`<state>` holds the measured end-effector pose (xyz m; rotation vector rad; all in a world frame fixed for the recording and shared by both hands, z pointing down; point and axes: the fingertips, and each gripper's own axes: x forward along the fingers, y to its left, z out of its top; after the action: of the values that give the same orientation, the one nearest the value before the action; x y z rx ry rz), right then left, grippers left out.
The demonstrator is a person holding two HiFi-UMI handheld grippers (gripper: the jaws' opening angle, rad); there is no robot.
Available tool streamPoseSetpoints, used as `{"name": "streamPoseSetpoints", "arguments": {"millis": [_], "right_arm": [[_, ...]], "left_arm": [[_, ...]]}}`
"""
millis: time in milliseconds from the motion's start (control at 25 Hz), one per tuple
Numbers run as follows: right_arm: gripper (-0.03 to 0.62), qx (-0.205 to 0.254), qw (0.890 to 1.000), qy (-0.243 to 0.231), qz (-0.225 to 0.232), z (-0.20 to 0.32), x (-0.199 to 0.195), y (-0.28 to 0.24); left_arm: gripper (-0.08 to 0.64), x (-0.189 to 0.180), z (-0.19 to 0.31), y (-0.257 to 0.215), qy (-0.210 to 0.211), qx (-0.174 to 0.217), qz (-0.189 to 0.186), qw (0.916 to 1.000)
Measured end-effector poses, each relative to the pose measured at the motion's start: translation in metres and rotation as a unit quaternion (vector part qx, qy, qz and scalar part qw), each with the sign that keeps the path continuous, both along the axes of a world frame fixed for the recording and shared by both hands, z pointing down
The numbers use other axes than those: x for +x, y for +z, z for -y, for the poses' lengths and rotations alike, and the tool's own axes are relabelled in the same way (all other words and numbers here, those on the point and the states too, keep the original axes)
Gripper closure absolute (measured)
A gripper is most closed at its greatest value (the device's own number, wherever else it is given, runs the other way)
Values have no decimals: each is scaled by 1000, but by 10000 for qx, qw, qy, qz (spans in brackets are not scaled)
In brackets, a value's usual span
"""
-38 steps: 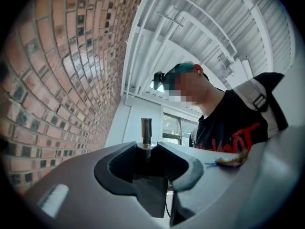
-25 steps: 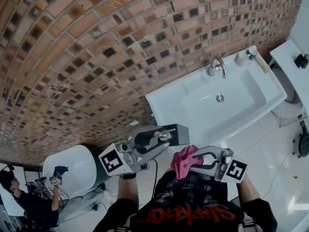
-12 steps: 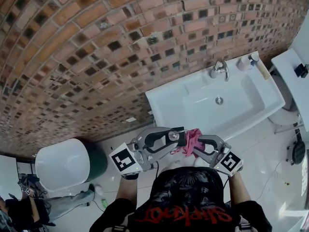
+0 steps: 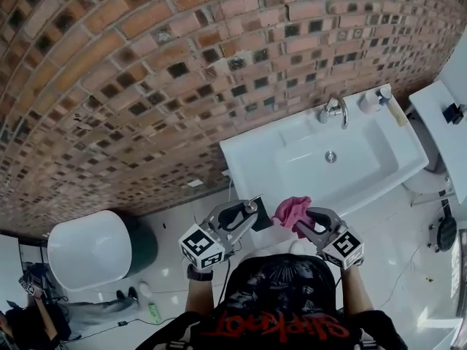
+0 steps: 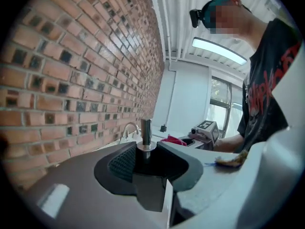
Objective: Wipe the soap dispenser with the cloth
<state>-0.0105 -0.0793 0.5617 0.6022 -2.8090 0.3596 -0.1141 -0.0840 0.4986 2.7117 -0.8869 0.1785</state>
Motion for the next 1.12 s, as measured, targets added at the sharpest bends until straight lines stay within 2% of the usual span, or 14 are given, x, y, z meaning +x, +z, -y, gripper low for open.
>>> {"name": "streamPoseSetpoints", "arguments": {"millis": [160, 280, 400, 640, 760, 880, 1000, 1120], "right_arm": [[477, -48, 9999, 88, 17, 2, -6, 3], [477, -22, 9998, 186, 6, 6, -11, 1], [477, 33, 9995, 324, -59, 8, -13, 1], [477, -77, 9960, 874, -170, 9, -1, 10], [477, -275, 9915, 1236, -303, 2, 15, 9], [477, -437, 9877, 1472, -308, 4, 16, 11], [477, -535, 9848, 1613, -370, 2, 17, 15], [477, -649, 9831, 1630, -528, -4, 19, 22]], "left_arm": [[423, -23, 13, 30, -360, -144, 108, 9992], [425, -21, 23, 72, -83, -237, 245, 9994], [425, -15, 39, 109, 19, -375, 150, 9992], [425, -26, 110, 167, -505, -145, 416, 9978], [425, -23, 146, 194, -430, -129, 635, 9970], [425, -40, 183, 218, -388, -141, 909, 9950], [425, -56, 212, 231, -464, -227, 844, 9951], [425, -65, 230, 230, -459, -51, 849, 9953]]}}
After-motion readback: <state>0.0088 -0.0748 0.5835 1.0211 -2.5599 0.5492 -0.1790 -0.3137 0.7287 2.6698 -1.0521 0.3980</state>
